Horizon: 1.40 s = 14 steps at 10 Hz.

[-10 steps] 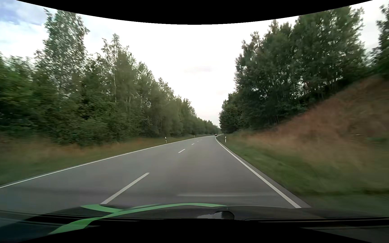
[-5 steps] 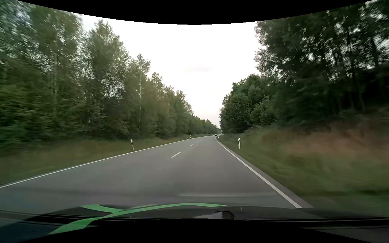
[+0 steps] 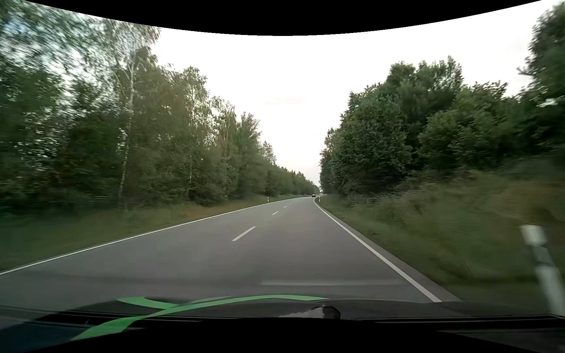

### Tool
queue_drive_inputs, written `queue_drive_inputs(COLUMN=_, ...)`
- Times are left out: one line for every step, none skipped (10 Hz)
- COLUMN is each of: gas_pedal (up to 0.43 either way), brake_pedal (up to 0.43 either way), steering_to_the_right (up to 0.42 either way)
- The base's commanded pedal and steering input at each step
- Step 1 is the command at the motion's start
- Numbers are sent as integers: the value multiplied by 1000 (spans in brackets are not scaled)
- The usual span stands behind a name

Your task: Follow the waypoints while adhering to traffic rules and regulations

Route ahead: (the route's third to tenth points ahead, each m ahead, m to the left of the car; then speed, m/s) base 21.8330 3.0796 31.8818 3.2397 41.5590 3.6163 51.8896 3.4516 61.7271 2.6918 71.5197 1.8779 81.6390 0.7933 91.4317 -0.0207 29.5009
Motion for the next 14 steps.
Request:
queue_drive_inputs(gas_pedal=209, brake_pedal=0, steering_to_the_right=1)
queue_drive_inputs(gas_pedal=209, brake_pedal=0, steering_to_the_right=2)
queue_drive_inputs(gas_pedal=209, brake_pedal=0, steering_to_the_right=0)
queue_drive_inputs(gas_pedal=209, brake_pedal=0, steering_to_the_right=0)
queue_drive_inputs(gas_pedal=209, brake_pedal=0, steering_to_the_right=1)
queue_drive_inputs(gas_pedal=209, brake_pedal=0, steering_to_the_right=0)
queue_drive_inputs(gas_pedal=209, brake_pedal=0, steering_to_the_right=0)
queue_drive_inputs(gas_pedal=209, brake_pedal=0, steering_to_the_right=0)
queue_drive_inputs(gas_pedal=209, brake_pedal=0, steering_to_the_right=1)
queue_drive_inputs(gas_pedal=209, brake_pedal=0, steering_to_the_right=0)
queue_drive_inputs(gas_pedal=197, brake_pedal=0, steering_to_the_right=0)
queue_drive_inputs(gas_pedal=197, brake_pedal=0, steering_to_the_right=0)
queue_drive_inputs(gas_pedal=197, brake_pedal=0, steering_to_the_right=0)
queue_drive_inputs(gas_pedal=197, brake_pedal=0, steering_to_the_right=0)
